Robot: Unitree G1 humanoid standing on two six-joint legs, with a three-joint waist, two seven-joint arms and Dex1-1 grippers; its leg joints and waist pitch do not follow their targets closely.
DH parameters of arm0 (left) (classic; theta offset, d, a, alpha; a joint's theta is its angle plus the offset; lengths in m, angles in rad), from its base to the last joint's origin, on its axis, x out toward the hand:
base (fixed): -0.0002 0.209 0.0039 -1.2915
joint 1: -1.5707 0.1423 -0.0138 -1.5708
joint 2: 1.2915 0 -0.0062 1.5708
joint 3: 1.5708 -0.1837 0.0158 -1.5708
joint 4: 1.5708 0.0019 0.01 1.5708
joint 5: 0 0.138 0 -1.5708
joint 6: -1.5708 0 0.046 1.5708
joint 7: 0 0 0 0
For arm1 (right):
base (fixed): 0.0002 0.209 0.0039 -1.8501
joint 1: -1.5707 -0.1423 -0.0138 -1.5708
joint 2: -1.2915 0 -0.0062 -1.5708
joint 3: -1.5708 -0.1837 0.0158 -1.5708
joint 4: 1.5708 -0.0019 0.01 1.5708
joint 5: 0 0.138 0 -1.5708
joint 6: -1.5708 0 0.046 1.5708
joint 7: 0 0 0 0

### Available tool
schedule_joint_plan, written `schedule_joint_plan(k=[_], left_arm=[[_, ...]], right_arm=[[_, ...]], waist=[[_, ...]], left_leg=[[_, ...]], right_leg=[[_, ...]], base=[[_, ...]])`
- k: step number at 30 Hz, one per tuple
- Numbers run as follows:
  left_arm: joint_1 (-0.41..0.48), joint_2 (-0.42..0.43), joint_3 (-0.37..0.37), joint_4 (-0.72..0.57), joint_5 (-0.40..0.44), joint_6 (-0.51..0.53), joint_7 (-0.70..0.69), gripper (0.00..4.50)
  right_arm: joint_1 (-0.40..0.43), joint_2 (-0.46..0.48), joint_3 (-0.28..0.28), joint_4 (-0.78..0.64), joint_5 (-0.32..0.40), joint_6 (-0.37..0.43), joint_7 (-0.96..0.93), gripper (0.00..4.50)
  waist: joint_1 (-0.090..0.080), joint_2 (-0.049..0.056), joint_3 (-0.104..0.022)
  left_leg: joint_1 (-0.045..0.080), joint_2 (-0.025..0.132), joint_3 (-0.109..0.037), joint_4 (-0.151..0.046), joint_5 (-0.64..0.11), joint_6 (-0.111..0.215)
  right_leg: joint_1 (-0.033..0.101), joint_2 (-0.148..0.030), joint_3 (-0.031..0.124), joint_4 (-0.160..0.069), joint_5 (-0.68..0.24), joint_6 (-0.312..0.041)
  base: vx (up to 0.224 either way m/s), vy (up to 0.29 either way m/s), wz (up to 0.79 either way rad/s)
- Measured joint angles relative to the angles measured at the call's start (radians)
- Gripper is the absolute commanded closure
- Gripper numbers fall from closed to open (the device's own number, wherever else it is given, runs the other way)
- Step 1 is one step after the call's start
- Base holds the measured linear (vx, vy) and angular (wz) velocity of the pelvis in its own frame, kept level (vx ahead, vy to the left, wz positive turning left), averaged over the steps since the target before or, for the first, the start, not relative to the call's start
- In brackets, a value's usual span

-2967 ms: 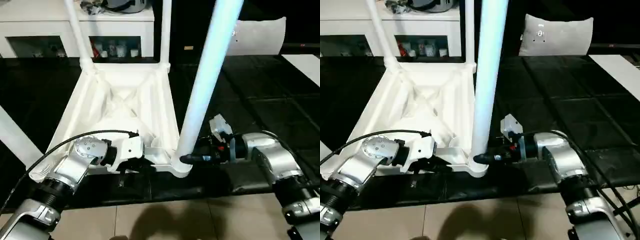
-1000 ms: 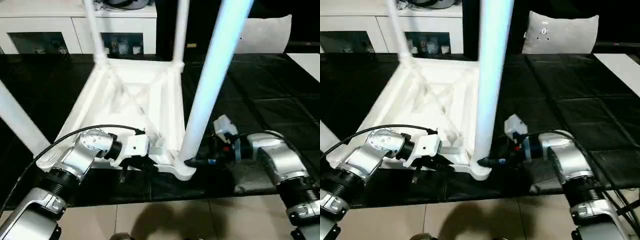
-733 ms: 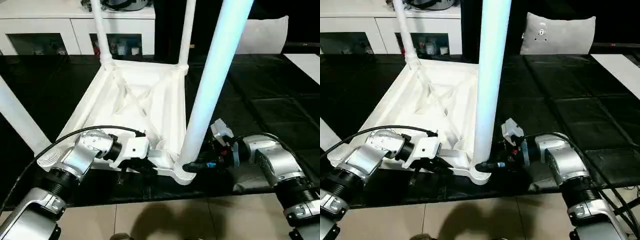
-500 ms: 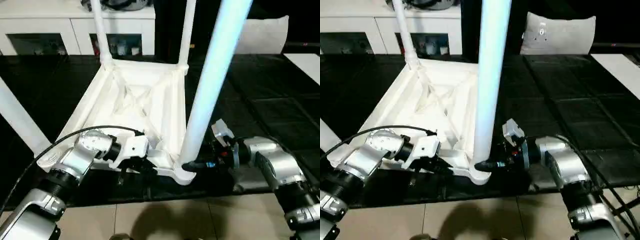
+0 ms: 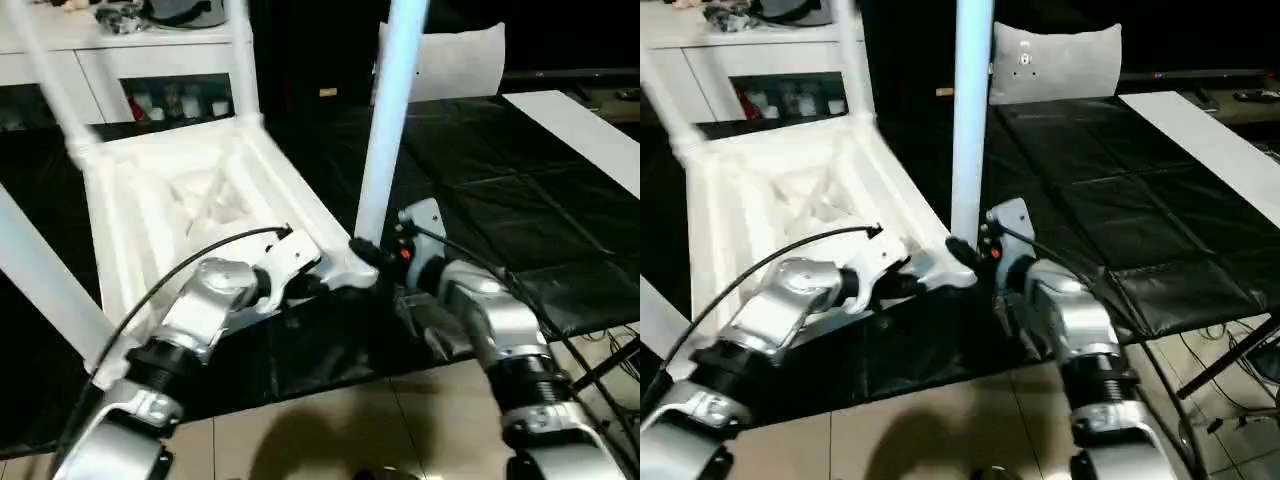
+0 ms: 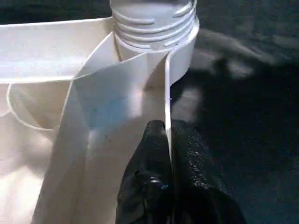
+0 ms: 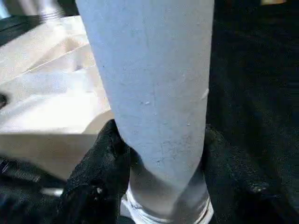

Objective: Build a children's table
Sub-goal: Rotate leg to tighten

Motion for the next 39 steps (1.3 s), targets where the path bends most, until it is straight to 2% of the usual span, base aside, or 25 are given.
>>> schedule_joint_plan(k=[2, 3, 8, 12, 15, 18, 20, 21, 24, 26, 28, 32, 39], left_arm=[[-0.005, -0.007, -0.010, 0.000, 0.005, 0.000, 0.017, 4.50], [-0.007, -0.007, -0.019, -0.001, 0.013, -0.011, 0.018, 4.50], [-0.007, 0.016, -0.037, -0.005, 0.018, -0.050, -0.016, 4.50], [-0.007, 0.058, -0.054, 0.004, 0.007, -0.127, -0.091, 4.50], [-0.005, 0.110, -0.068, 0.018, -0.009, -0.201, -0.177, 4.50], [-0.001, 0.144, -0.072, 0.032, -0.018, -0.255, -0.245, 4.50], [-0.001, 0.158, -0.081, 0.036, -0.019, -0.288, -0.280, 4.50], [-0.002, 0.180, -0.099, 0.043, -0.019, -0.339, -0.315, 4.50], [0.000, 0.227, -0.112, 0.059, -0.036, -0.424, -0.413, 4.50], [0.000, 0.237, -0.114, 0.068, -0.045, -0.446, -0.452, 4.50], [-0.002, 0.251, -0.124, 0.070, -0.059, -0.470, -0.516, 4.50], [-0.003, 0.259, -0.143, 0.070, -0.074, -0.507, -0.580, 4.50], [-0.014, 0.258, -0.160, 0.078, -0.078, -0.536, -0.620, 4.50]], right_arm=[[0.002, -0.001, -0.009, 0.006, 0.001, -0.017, 0.000, 1.96], [0.005, -0.004, -0.009, 0.007, 0.001, -0.030, 0.006, 1.73], [0.025, -0.059, -0.008, 0.005, 0.026, -0.070, 0.102, 1.37], [0.051, -0.142, -0.002, -0.025, 0.068, -0.073, 0.261, 0.98], [0.063, -0.236, 0.024, -0.060, 0.093, -0.081, 0.433, 0.86], [0.063, -0.287, 0.038, -0.081, 0.106, -0.090, 0.538, 0.60], [0.064, -0.321, 0.069, -0.080, 0.106, -0.104, 0.603, 0.60], [0.063, -0.348, 0.092, -0.078, 0.096, -0.134, 0.645, 0.60], [0.061, -0.387, 0.103, -0.067, 0.074, -0.178, 0.708, 0.60], [0.060, -0.387, 0.116, -0.066, 0.072, -0.175, 0.740, 0.60], [0.058, -0.396, 0.152, -0.066, 0.088, -0.152, 0.833, 0.87], [0.053, -0.396, 0.180, -0.059, 0.110, -0.126, 0.905, 1.13], [0.043, -0.384, 0.206, -0.037, 0.121, -0.107, 0.967, 1.76]], waist=[[0.003, 0.000, 0.000], [0.006, 0.000, 0.000], [0.025, 0.001, 0.000], [0.038, 0.001, 0.000], [0.052, 0.001, 0.000], [0.061, 0.001, 0.000], [0.069, 0.001, 0.000], [0.074, 0.001, 0.000], [0.087, 0.001, 0.000], [0.092, 0.001, 0.000], [0.096, 0.001, 0.000], [0.111, 0.001, 0.000], [0.108, 0.001, 0.000]], left_leg=[[-0.002, -0.001, 0.000, 0.000, -0.002, 0.003], [-0.003, -0.001, 0.000, 0.000, -0.003, 0.004], [-0.005, 0.000, 0.002, -0.005, -0.002, 0.009], [-0.008, 0.000, 0.002, -0.004, -0.001, 0.010], [-0.008, 0.000, 0.003, -0.002, -0.001, 0.010], [-0.005, 0.000, 0.003, -0.001, -0.002, 0.008], [-0.004, 0.000, 0.003, 0.000, -0.003, 0.007], [-0.004, 0.000, 0.003, 0.000, -0.003, 0.007], [-0.004, 0.000, 0.003, 0.000, -0.003, 0.006], [-0.003, 0.000, 0.004, 0.000, -0.003, 0.006], [-0.003, 0.000, 0.004, 0.000, -0.003, 0.006], [-0.003, 0.000, 0.004, 0.000, -0.003, 0.007], [0.000, 0.000, 0.004, 0.001, -0.004, 0.005]], right_leg=[[0.000, 0.000, 0.002, 0.001, 0.002, 0.000], [0.000, 0.000, 0.003, 0.001, 0.005, 0.000], [-0.004, 0.001, 0.003, 0.003, 0.005, 0.001], [-0.009, 0.001, 0.003, 0.003, 0.008, -0.005], [-0.009, 0.001, 0.003, 0.003, 0.009, -0.006], [-0.006, 0.001, 0.003, 0.003, 0.009, -0.007], [-0.006, 0.000, 0.003, 0.003, 0.010, -0.006], [-0.006, 0.000, 0.004, 0.003, 0.009, -0.005], [-0.005, 0.000, 0.004, 0.003, 0.007, -0.002], [-0.005, 0.000, 0.004, 0.004, 0.008, -0.002], [-0.004, 0.000, 0.004, 0.003, 0.008, -0.003], [-0.004, -0.001, 0.004, 0.003, 0.010, -0.006], [-0.001, -0.001, 0.004, 0.003, 0.007, -0.002]], base=[[0.000, 0.000, 0.00], [0.000, 0.000, 0.00], [0.000, 0.000, 0.00], [0.000, 0.000, 0.00], [0.000, 0.000, 0.00], [0.000, 0.000, 0.00], [0.000, 0.000, 0.00], [0.000, 0.000, 0.00], [0.000, 0.000, 0.00], [0.000, 0.000, 0.00], [0.000, 0.000, 0.00], [0.000, 0.000, 0.00], [0.000, 0.000, 0.00]])
